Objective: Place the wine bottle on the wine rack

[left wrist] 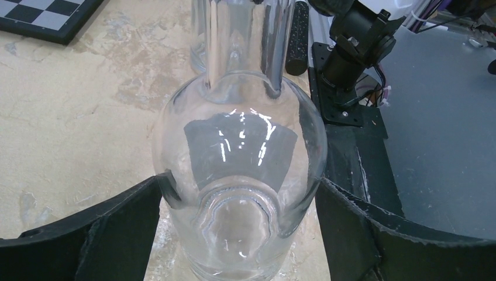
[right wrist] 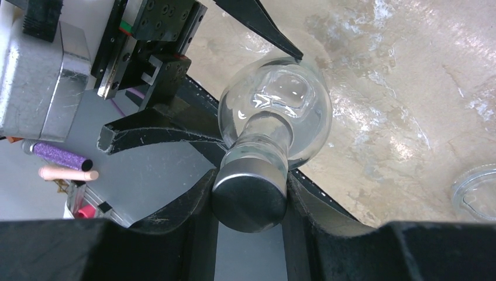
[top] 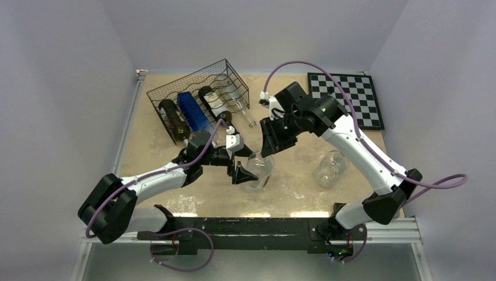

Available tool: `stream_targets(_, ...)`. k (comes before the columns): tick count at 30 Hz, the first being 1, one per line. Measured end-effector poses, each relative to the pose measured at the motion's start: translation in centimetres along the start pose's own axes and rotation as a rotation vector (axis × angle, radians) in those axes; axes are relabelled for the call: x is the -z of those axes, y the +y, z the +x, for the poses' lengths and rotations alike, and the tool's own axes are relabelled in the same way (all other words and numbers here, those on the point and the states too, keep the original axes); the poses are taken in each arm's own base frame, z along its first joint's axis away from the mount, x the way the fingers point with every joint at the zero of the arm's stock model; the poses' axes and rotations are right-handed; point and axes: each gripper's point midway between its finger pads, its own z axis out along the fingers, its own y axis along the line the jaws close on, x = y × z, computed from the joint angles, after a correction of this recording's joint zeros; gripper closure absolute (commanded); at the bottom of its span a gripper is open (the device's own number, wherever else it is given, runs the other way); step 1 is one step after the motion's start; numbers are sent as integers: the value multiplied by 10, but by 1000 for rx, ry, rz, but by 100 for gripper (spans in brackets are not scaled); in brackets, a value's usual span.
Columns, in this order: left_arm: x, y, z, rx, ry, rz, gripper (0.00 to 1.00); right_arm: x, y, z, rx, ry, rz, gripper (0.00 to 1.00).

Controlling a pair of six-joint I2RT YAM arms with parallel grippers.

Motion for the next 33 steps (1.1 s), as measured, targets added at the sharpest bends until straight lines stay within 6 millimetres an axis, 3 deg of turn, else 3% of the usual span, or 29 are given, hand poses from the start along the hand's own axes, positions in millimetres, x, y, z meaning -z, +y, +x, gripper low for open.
stream_targets(3, 0, -1, 1, 9, 4, 2, 99, -1, 0, 0, 4, -9, -9, 100)
stream_targets(14, -2, 6, 21, 77, 53, -34, 100, -20, -6, 0, 77, -38, -30, 100)
stream_targets(18, -1, 21, 44, 87, 108, -124, 100, -21, 12, -9, 99, -74, -103, 100)
stream_targets(21, -4, 28, 43, 8, 119, -157, 100, -17, 23, -13, 104, -92, -127, 100)
stream_targets(23, -5, 33, 42, -37, 138, -176, 100, -15, 23, -14, 101, -93, -124, 90)
stream_targets(27, -2, 47, 43, -119, 175, -228, 100, -16, 14, -13, 66, -69, -59, 53)
stream_targets(30, -1, 49, 44, -150, 184, -230, 100, -12, 2, -14, 30, -69, 24, 43)
stream_targets(33, -1, 50, 44, -181, 189, -226, 100, 1, -7, -18, -1, -93, 95, 41)
